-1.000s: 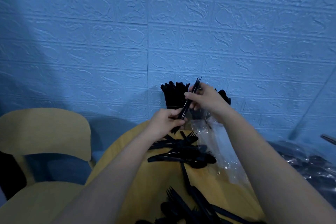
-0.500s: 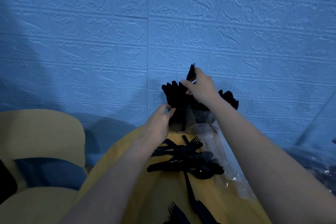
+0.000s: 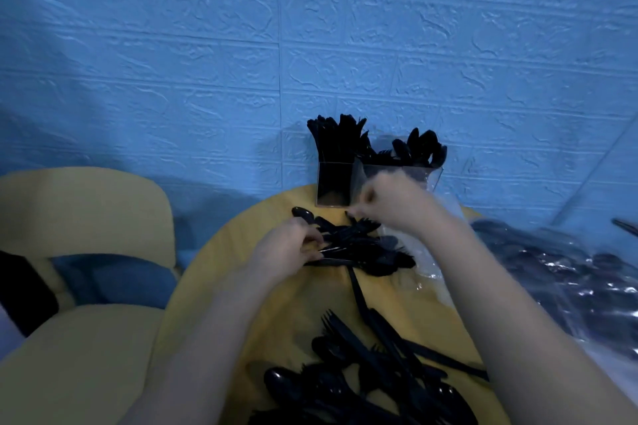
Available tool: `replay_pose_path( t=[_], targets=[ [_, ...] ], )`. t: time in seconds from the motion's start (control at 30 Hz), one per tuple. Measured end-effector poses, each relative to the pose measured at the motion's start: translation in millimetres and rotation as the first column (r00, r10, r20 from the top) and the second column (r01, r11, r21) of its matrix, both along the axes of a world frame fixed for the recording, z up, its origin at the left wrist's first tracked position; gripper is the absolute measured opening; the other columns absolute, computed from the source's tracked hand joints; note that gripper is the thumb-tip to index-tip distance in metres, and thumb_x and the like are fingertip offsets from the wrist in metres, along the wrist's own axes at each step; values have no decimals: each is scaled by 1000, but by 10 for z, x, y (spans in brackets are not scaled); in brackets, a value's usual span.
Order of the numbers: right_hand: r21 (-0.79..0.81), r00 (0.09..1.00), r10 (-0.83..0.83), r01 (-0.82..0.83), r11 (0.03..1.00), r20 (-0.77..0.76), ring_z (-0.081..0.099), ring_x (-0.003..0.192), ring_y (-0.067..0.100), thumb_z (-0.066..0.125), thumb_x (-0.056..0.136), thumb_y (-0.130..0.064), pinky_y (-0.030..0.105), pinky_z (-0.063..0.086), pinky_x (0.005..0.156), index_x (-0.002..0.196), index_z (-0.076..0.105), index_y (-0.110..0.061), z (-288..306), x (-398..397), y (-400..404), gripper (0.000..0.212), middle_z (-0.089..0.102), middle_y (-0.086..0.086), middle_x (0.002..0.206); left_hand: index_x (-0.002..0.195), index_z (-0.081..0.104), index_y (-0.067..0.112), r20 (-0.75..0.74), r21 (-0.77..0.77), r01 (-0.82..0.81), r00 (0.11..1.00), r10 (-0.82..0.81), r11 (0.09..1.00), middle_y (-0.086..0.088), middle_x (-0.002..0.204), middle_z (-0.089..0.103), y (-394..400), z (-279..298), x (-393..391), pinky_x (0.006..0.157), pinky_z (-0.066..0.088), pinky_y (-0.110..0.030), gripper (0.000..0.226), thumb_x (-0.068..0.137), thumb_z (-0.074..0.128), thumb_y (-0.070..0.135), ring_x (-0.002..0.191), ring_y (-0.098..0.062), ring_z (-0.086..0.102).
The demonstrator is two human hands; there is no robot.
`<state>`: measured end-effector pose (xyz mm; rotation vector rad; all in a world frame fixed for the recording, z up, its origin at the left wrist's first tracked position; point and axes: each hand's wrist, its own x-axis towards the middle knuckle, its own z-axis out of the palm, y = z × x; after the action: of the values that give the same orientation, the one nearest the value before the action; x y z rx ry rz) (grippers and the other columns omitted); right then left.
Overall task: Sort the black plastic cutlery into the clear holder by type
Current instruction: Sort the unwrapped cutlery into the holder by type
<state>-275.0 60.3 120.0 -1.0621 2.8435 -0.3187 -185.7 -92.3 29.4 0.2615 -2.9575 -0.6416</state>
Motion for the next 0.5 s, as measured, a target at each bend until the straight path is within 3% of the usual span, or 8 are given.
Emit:
replay_pose_path(
  t=[0.07, 0.17, 0.23, 0.33, 0.5],
  targets=[
    [166, 998, 13, -24, 986, 64, 61, 81, 20, 61, 85, -52, 33, 50, 73, 84, 62, -14, -222, 263, 101, 38, 60, 2, 82, 117, 65, 17, -53, -21, -36, 998, 35, 999, -1, 121, 51, 61, -59, 99, 94, 39, -27, 34, 85, 68, 30, 115, -17, 47],
    [240, 994, -16, -11, 971, 112, 58, 97, 25, 61, 85, -52, 33, 48, 78, 96, 60, -13, -490, 518, 173, 41, 51, 4, 93, 125, 59, 20, -55, -85, -17, 998, 12, 996, 1, 123, 44, 153, -65, 192, 98, 37, -29, 44, 85, 66, 38, 119, -16, 38],
    [229, 989, -39, 5, 973, 144, 56, 91, 26, 63, 86, -44, 30, 45, 72, 86, 53, -15, -576, 595, 211, 31, 47, 4, 91, 134, 52, 24, 18, -120, 11, 1000, -9, 993, 2, 127, 45, 200, -75, 209, 99, 39, -32, 49, 87, 65, 32, 121, -17, 40],
    [165, 977, -96, 64, 984, 190, 53, 80, 25, 62, 87, -31, 28, 43, 65, 67, 41, -17, -616, 623, 281, 32, 49, 5, 83, 133, 54, 24, 8, -135, -7, 1000, 8, 991, -1, 126, 53, 232, -91, 221, 96, 42, -34, 43, 91, 59, 15, 117, -21, 49],
    [45, 954, -130, 122, 992, 272, 59, 71, 17, 60, 88, -21, 22, 43, 56, 80, 65, -5, -501, 604, 474, 18, 68, 11, 85, 127, 60, 26, -75, -149, -31, 997, 19, 988, -7, 111, 60, 217, -56, 320, 86, 44, -31, 37, 95, 51, 9, 103, -23, 56]
  ],
)
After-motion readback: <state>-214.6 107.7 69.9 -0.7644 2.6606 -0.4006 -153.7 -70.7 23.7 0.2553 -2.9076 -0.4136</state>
